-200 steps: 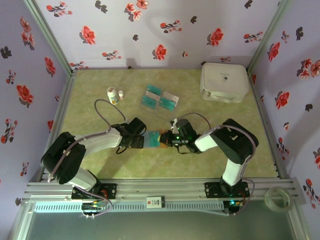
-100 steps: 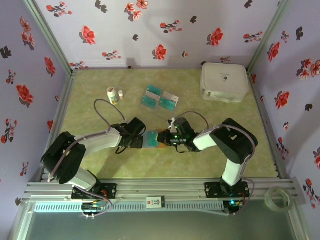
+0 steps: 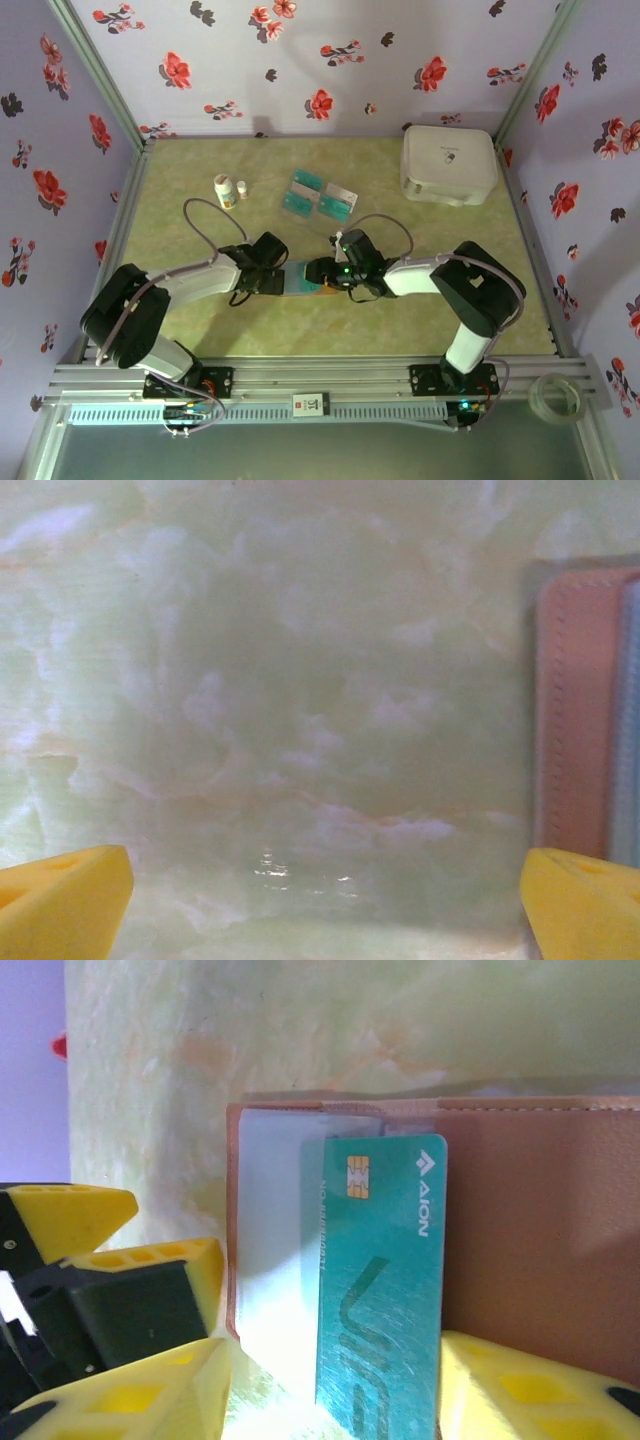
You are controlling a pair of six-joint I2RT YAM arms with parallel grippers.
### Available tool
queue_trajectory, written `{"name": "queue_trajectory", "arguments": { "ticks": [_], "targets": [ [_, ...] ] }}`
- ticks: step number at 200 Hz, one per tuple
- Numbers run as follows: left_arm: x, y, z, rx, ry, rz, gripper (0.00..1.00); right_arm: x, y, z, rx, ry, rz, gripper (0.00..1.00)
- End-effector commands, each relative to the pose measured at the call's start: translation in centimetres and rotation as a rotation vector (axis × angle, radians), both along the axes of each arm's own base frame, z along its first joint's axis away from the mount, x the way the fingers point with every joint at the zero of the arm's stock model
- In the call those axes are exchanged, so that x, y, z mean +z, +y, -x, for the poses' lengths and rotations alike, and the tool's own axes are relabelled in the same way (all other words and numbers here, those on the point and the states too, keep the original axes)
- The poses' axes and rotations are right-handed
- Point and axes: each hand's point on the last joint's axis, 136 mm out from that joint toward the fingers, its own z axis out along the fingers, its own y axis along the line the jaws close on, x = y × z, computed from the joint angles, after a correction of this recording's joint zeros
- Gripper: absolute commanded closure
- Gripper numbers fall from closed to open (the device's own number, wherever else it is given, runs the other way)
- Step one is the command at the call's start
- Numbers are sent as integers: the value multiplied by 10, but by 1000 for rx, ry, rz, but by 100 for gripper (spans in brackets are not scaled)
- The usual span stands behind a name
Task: Put the credit cards into the card holder
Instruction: Insert the credit card into the card slot.
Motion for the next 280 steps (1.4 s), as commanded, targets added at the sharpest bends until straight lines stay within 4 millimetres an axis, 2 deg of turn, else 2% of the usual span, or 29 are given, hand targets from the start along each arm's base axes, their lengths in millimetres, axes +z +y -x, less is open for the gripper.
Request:
{"name": "queue_trajectory", "arguments": {
  "ticks": [1,34,71,116,140,167,190,239,280],
  "targets": [
    [16,-1,-8,-5,-21,32,0,-20,-28,2,-20,10,186,41],
    [24,7,-12,3,-27,35,0,3,-28,-5,0,-57,211,32],
    [31,23,-16,23,-27,21,0,27,-34,-12,3,-123,246,31],
    [31,38,-15,33,-7,-9,0,25,-55,-8,-11,-149,337,32],
    [24,39,-11,31,11,-19,0,17,-62,-2,9,-137,395,41],
    [16,36,-9,21,37,-12,0,3,-64,-1,30,-122,453,69],
    [11,30,-10,10,50,2,0,-2,-66,-7,26,-134,500,84],
    [4,14,-10,-16,66,15,0,-3,-66,-19,20,-154,552,88],
    [-6,0,-12,-42,86,-2,0,-10,-62,-21,31,-142,558,89]
  ]
}}
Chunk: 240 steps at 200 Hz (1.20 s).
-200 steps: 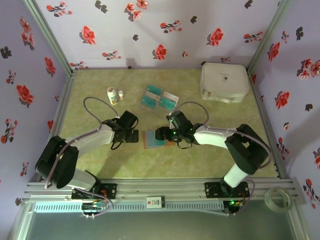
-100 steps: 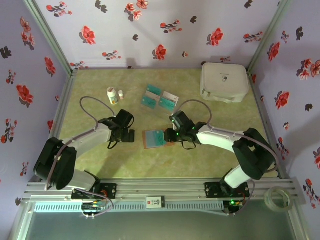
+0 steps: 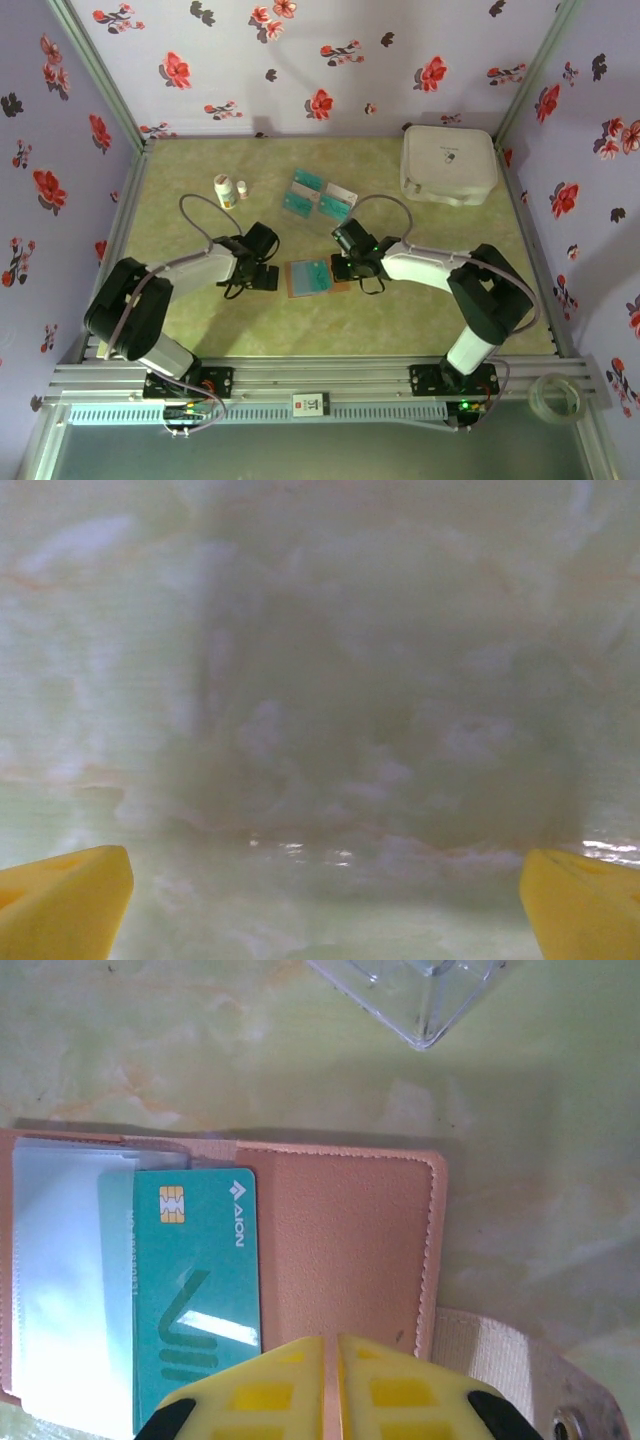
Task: Put the credit cards into the card holder
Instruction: Insert the credit card into the card slot.
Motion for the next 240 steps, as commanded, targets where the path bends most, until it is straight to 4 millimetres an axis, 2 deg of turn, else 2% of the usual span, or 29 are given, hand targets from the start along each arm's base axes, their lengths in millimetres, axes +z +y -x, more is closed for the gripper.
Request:
{"name": "queue_trajectory", "arguments": {
  "ticks": [1,40,106,210,240],
  "targets": [
    [0,-12,-6,-11,-2,12,0,-5,-1,-1,11,-1,42,89],
    [-5,-17,-5,-23,8,0,0,-9,1,0,20,11,36,89],
    [-12,-15,0,-23,26,-24,0,-16,11,7,58,31,45,89],
    [-16,-16,3,-24,26,-28,0,-14,49,20,132,49,11,89],
    [-15,-18,4,-27,20,-24,0,-5,56,23,147,40,-9,89]
  ]
}}
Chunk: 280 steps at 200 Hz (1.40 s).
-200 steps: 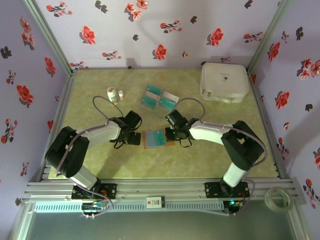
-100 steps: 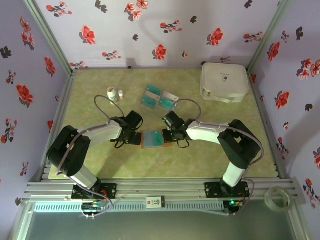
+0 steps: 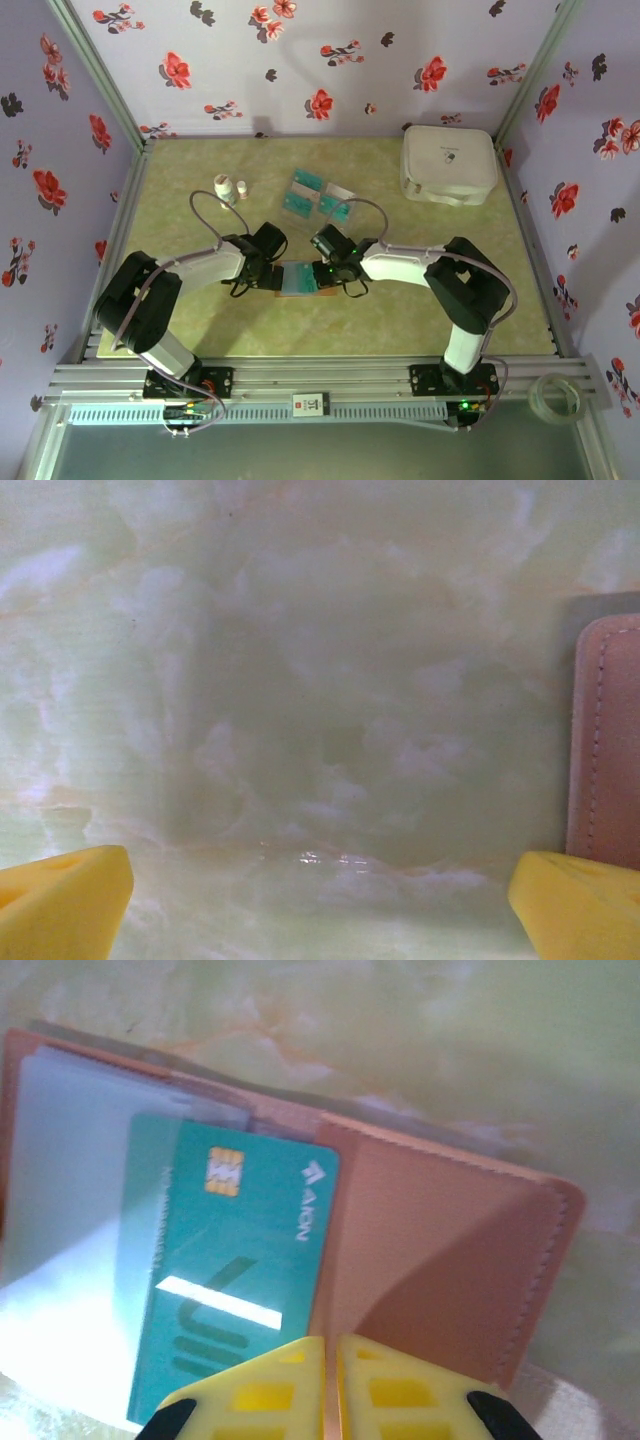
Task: Put the credit cards into the card holder
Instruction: Insert the credit card into the card slot.
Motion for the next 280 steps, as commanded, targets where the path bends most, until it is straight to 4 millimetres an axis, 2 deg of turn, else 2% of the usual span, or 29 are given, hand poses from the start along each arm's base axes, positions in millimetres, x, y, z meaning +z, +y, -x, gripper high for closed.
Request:
{"name": "queue_trajectory", "arguments": {
  "ticks": [1,51,76,106,156,280],
  "targets": [
    [-14,-7,6,-2,24,10,0,7,9,4,24,9,-17,89],
    [-9,-8,7,-1,9,20,0,41,-9,-5,-3,-87,3,87],
    [-4,-7,5,2,0,22,0,46,-23,-11,-33,-101,8,86],
    [6,0,-1,15,-33,4,0,39,-27,-16,-48,-75,-1,86],
    [17,22,-16,65,-54,2,0,21,-13,-16,-31,-21,-17,88],
    [-2,12,-6,25,-6,-7,0,2,14,-5,18,26,-6,88]
  ]
}}
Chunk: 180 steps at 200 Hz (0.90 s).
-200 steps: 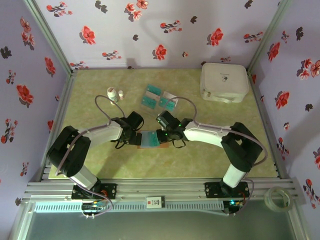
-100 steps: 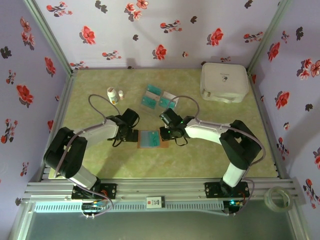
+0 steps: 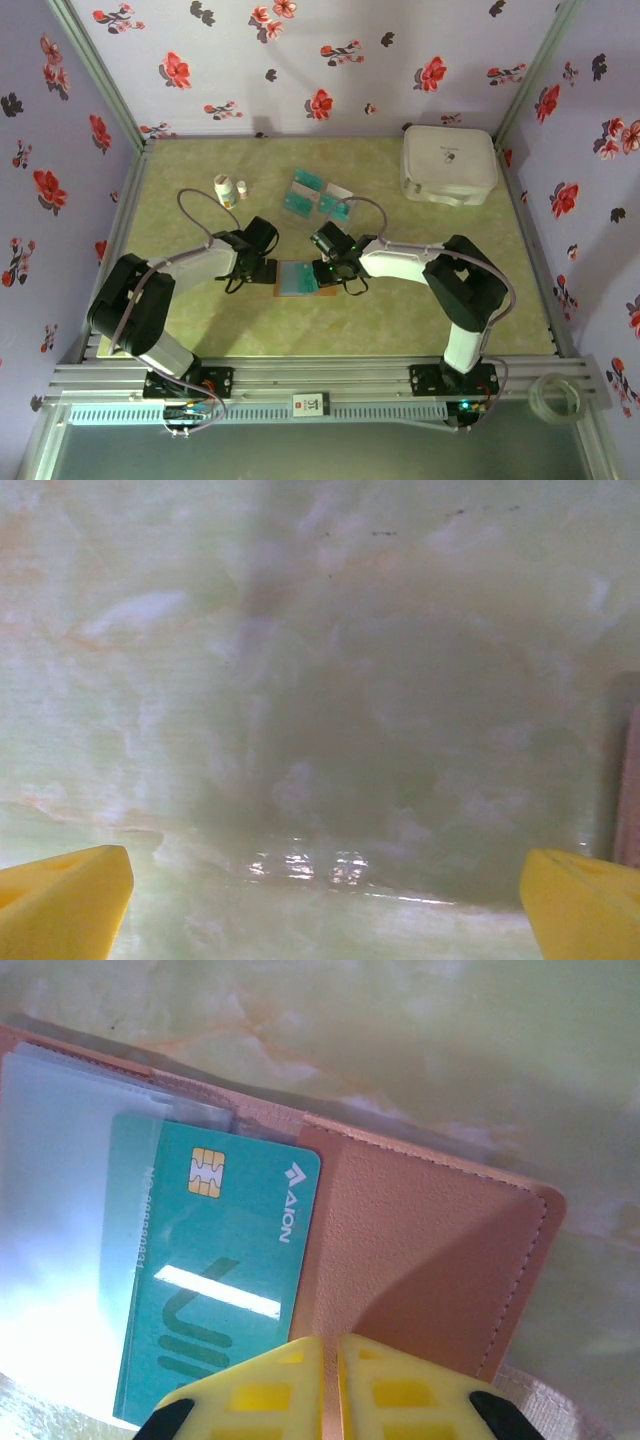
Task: Put the credit cards into the card holder
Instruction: Insert the credit card into the card slot.
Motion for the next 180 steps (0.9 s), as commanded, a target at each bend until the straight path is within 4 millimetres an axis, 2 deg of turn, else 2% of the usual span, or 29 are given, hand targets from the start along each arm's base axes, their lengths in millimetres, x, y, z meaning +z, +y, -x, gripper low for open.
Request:
{"name": "queue_trajectory", "arguments": {
  "ticks": [1,96,149,180],
  "targets": [
    [-10,-4,7,-33,32,-17,0,3,15,-1,14,1,-19,88],
    [-27,-12,18,-47,57,-23,0,-1,37,8,54,12,-22,89],
    [-26,-14,20,-42,55,-17,0,1,56,7,73,17,-47,89],
    [-20,-13,21,-40,44,-12,0,12,60,7,72,5,-79,89]
  ]
}}
